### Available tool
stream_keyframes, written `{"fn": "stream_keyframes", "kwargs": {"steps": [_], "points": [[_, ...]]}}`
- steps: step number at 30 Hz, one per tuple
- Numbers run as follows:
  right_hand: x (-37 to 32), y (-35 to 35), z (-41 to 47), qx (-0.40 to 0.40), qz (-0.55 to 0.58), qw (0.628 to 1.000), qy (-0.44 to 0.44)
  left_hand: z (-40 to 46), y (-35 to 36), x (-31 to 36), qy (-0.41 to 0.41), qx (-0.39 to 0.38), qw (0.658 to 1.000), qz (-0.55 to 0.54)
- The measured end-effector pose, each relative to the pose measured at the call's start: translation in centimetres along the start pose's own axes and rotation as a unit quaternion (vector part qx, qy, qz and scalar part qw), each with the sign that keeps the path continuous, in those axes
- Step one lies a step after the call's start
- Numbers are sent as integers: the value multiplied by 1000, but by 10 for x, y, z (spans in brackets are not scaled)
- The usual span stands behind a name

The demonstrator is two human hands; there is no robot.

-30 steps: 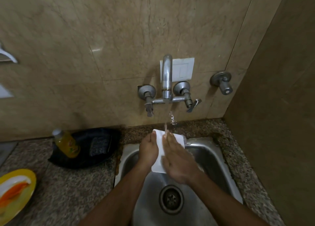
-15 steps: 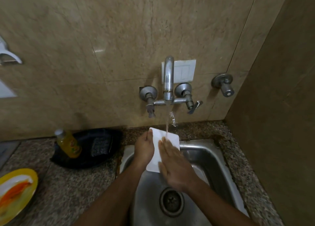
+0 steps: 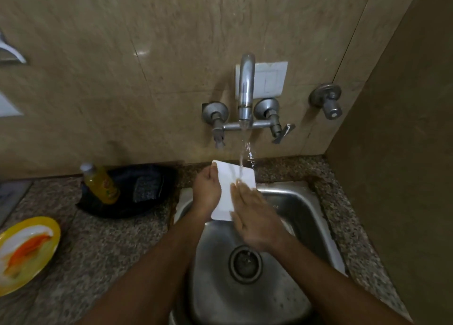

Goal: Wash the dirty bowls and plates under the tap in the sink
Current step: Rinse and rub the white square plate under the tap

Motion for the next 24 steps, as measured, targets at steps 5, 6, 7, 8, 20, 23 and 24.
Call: {"fn": "stream_keyframes", "kwargs": {"steps": [5, 6, 7, 8, 20, 23, 24], "points": [[14, -9, 10, 29, -3, 998, 61, -1, 3, 8, 15, -16, 1000, 21], [4, -4, 7, 15, 1, 999, 45, 2, 2, 9, 21, -14, 999, 23], [-4, 3, 1, 2, -8, 1000, 24, 3, 0, 7, 26, -15, 999, 26], [-6, 8, -5, -8, -23, 1000, 8, 4, -1, 4, 29, -16, 999, 32], [14, -3, 16, 17, 6, 999, 49, -1, 0, -12, -29, -10, 999, -8], [-7, 10, 7, 3, 21, 1000, -10, 7, -6, -13, -20, 13, 1000, -11], [-6, 10, 5, 1, 19, 1000, -19, 7, -6, -17, -19, 11, 1000, -5]]}}
Point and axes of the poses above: each hand's wrist, its own z-axis towards the middle knuckle, its own y-axis out of the palm, x = y × z, the point moved 9 cm from there along z, towards the middle knuckle, and after that the axes turned 10 degrees about z, right-handed, at the moved point
